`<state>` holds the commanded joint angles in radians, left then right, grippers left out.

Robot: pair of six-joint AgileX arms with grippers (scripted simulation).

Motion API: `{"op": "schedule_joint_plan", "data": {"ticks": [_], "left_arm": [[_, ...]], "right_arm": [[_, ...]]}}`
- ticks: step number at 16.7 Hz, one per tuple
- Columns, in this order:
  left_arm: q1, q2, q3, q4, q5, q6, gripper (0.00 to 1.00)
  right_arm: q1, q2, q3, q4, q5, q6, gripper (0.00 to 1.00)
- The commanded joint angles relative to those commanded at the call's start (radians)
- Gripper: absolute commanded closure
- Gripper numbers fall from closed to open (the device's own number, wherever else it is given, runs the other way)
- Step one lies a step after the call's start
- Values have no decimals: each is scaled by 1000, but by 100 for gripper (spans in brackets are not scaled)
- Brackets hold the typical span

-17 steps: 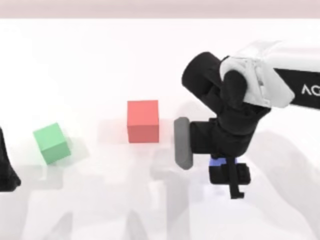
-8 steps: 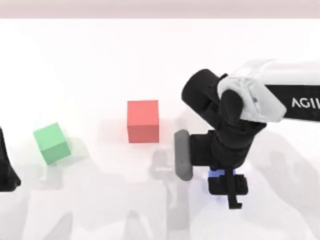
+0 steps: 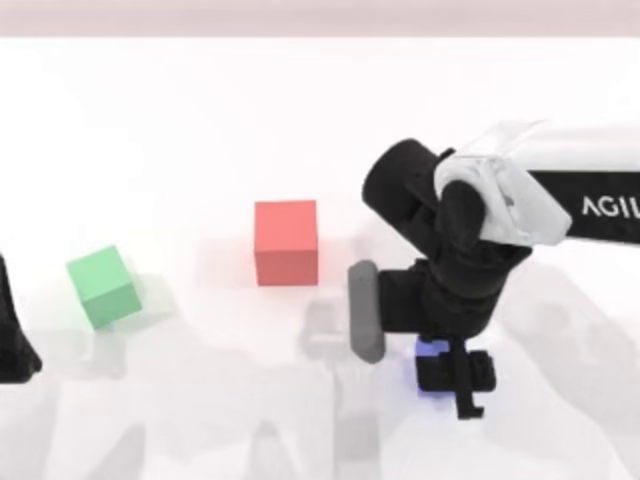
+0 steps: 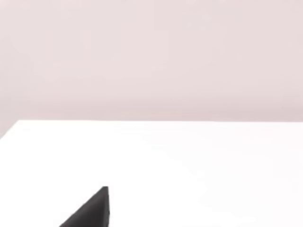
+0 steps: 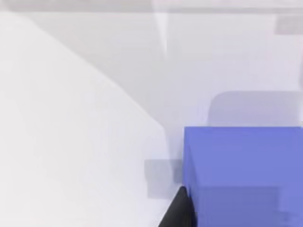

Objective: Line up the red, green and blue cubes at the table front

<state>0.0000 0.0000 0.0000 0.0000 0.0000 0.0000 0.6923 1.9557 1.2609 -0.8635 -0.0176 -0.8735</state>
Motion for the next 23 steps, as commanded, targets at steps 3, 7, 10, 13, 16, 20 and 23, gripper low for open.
{"op": "schedule_joint_plan", "data": {"ticks": [3,7,10,13,16,20,23], "left_arm": [[0,0,0,0,0,0,0],[0,0,0,0,0,0,0],[0,0,0,0,0,0,0],[0,0,0,0,0,0,0],[0,0,0,0,0,0,0],[0,0,0,0,0,0,0],[0,0,0,0,0,0,0]], "right_arm": [[0,0,0,0,0,0,10],[0,0,0,0,0,0,0],[0,0,0,0,0,0,0],[-2,-1,0,0,0,0,0],[0,-13,34,-41,-1,-2,0],[2,-61,131,-206,-2,-6,0],[3,-88,172,-260,-1,-7,0]]}}
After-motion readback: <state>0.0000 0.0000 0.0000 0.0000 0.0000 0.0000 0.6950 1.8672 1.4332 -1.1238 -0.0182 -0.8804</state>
